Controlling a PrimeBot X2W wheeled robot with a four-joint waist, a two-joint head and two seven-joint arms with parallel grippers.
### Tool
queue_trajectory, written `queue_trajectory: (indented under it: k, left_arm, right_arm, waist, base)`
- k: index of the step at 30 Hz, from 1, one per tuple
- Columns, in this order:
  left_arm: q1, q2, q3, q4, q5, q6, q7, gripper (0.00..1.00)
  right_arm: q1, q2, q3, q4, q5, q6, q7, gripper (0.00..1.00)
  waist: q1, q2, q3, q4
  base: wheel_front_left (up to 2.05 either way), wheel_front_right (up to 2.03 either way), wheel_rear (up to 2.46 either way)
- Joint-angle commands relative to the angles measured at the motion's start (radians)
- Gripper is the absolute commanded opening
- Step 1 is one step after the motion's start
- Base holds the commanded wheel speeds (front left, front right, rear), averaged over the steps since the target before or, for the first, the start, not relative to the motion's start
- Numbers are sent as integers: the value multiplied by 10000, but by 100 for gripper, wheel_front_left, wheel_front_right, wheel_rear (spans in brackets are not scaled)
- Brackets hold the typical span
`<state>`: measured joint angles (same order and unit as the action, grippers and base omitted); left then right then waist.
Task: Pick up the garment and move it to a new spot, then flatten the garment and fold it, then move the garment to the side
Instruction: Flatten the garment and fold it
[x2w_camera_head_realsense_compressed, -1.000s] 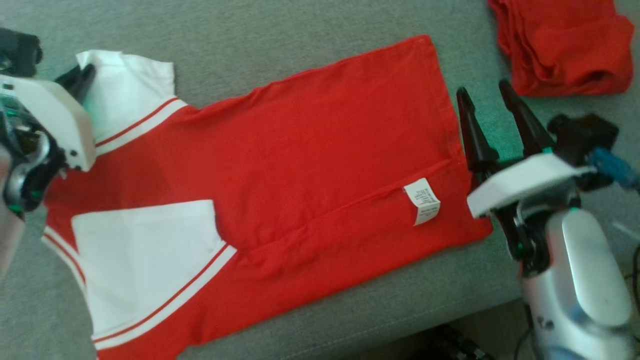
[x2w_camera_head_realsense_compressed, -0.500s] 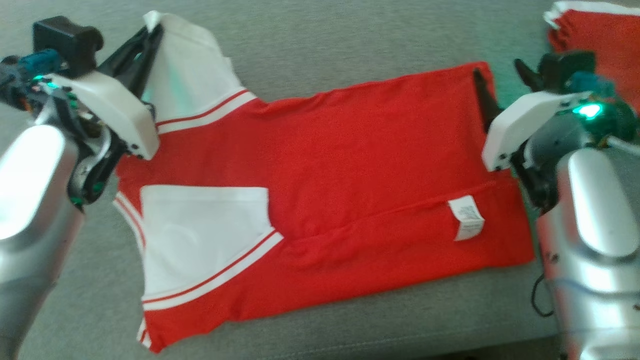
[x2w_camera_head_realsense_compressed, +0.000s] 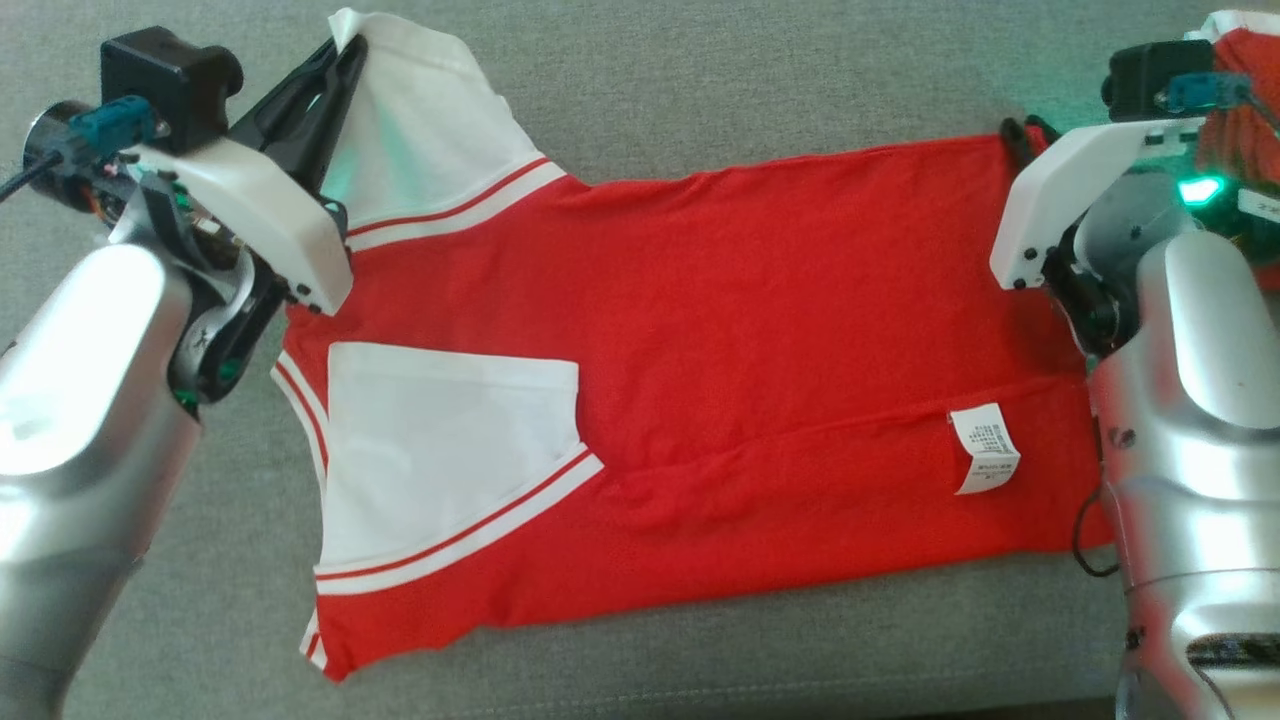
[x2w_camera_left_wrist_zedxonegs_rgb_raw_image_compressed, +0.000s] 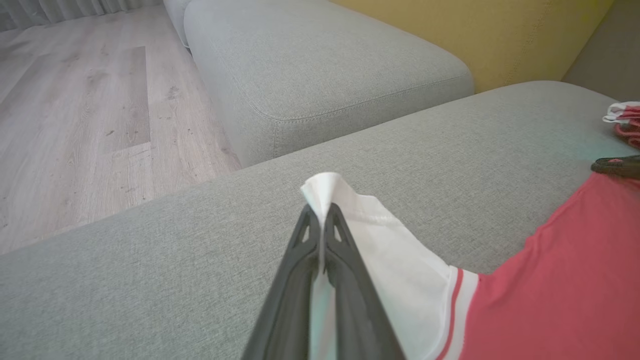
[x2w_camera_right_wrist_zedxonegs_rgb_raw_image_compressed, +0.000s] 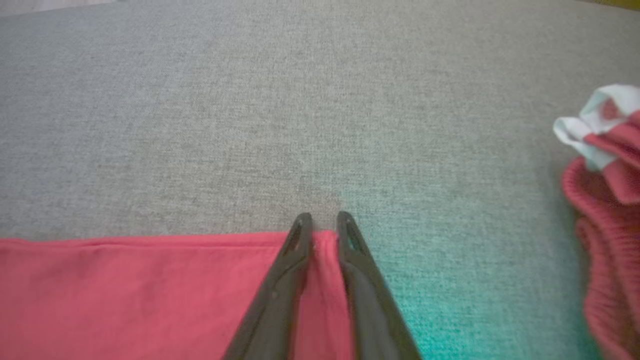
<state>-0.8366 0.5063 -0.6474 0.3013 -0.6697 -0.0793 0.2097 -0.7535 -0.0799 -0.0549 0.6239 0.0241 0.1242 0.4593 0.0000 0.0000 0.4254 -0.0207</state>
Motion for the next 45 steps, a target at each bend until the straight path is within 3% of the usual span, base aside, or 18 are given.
queue_trajectory:
  k: [1, 10, 16, 29, 36, 45]
  left_arm:
    - [-486, 369, 418, -196, -82, 34, -96, 0]
    - [-148, 405, 417, 76, -236, 12, -369, 0]
    - [710, 493, 366, -410, -453, 28, -682, 0]
    - [4352, 880, 111, -2751, -1081, 1054, -1199, 0]
    - [5778, 652, 146, -2778, -1314, 1485, -2118, 0]
    - [6628, 340, 83, -2486, -1422, 1645, -2862, 0]
  right_arm:
    - [-105, 43, 112, -170, 39, 65, 37, 0]
    - [58, 105, 218, 22, 243, 65, -1000, 0]
    - [996, 120, 583, -335, 834, 65, -1919, 0]
    - [3594, -223, 467, -1669, 1313, 65, -2553, 0]
    - [4198, -235, 298, -2151, 1224, 65, -2602, 0]
    - [5128, -114, 225, -2779, 1119, 65, -2872, 0]
  waist:
    - [0, 0, -35, -20]
    - [0, 0, -756, -102]
    - [0, 0, -1647, -22]
    - [0, 0, -2991, 313]
    - [0, 0, -3044, 326]
    - [0, 0, -3279, 354]
  base:
    - [0, 0, 0]
    - [0, 0, 0]
    - [0, 0, 0]
    - [0, 0, 0]
    - [0, 0, 0]
    - [0, 0, 0]
